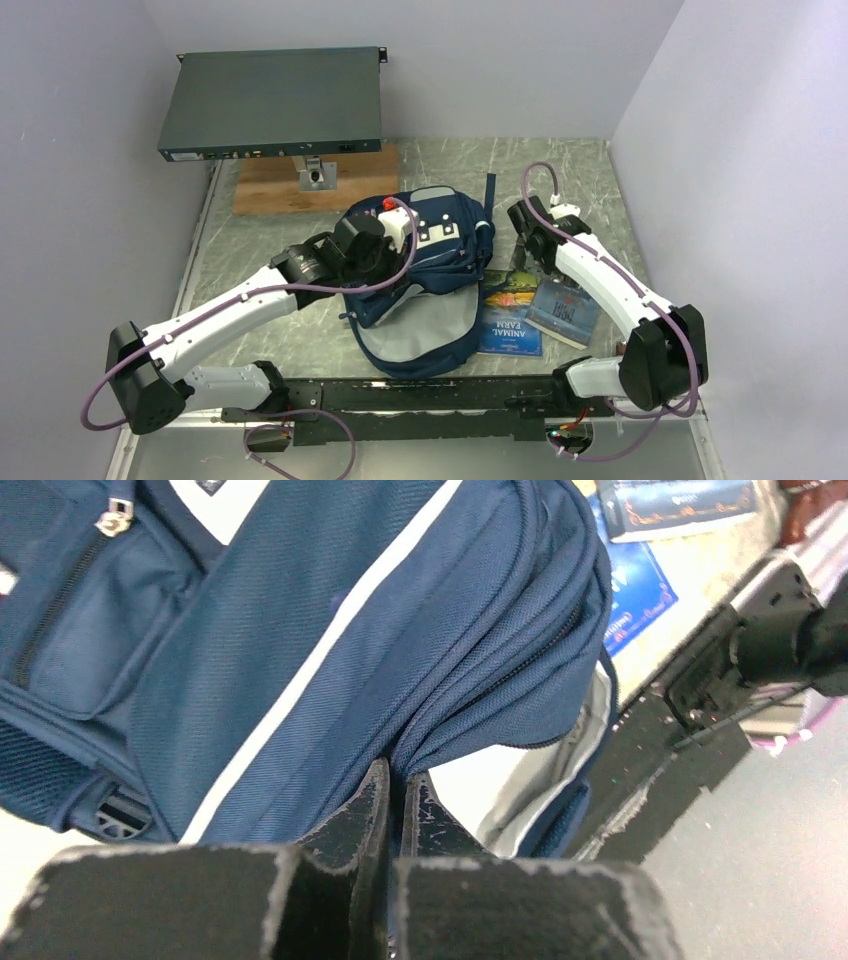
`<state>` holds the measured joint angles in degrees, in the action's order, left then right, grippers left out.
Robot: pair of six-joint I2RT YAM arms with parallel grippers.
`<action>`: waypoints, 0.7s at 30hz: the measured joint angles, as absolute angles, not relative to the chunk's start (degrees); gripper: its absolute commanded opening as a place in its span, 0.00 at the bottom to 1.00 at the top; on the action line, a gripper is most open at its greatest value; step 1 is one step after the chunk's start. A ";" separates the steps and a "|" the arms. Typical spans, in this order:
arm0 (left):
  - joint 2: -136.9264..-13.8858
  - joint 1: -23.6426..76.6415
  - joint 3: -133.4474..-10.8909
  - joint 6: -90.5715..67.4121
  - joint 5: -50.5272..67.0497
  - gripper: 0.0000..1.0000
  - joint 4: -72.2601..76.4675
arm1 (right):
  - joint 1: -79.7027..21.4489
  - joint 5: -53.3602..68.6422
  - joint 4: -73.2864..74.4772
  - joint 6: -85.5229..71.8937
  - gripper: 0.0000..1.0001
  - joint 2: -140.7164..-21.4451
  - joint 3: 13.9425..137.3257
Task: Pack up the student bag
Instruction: Pick up the book from the center of the board.
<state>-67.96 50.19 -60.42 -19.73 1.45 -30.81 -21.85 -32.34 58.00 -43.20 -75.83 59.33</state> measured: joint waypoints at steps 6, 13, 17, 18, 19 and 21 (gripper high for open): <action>-66.52 49.82 -59.81 -18.92 8.93 0.70 -30.85 | -18.46 -23.55 49.08 -42.87 0.87 -73.41 47.16; -63.24 55.75 -62.39 -20.67 10.92 1.00 -25.04 | -10.87 -18.65 44.77 -42.89 0.86 -62.46 40.80; -70.52 61.23 -63.02 -24.34 14.09 0.95 -11.20 | -3.75 -16.45 42.57 -40.77 0.88 -59.20 40.80; -73.08 61.93 -63.07 -25.26 14.63 0.94 -8.21 | -1.76 -15.73 42.35 -39.97 0.88 -59.00 40.80; -77.58 62.70 -63.44 -26.50 15.20 0.92 -4.34 | -0.01 -14.61 42.13 -39.31 0.88 -58.98 40.80; -85.25 63.68 -64.77 -28.21 15.29 0.89 -0.69 | 4.25 -12.36 41.67 -37.78 0.87 -58.96 40.80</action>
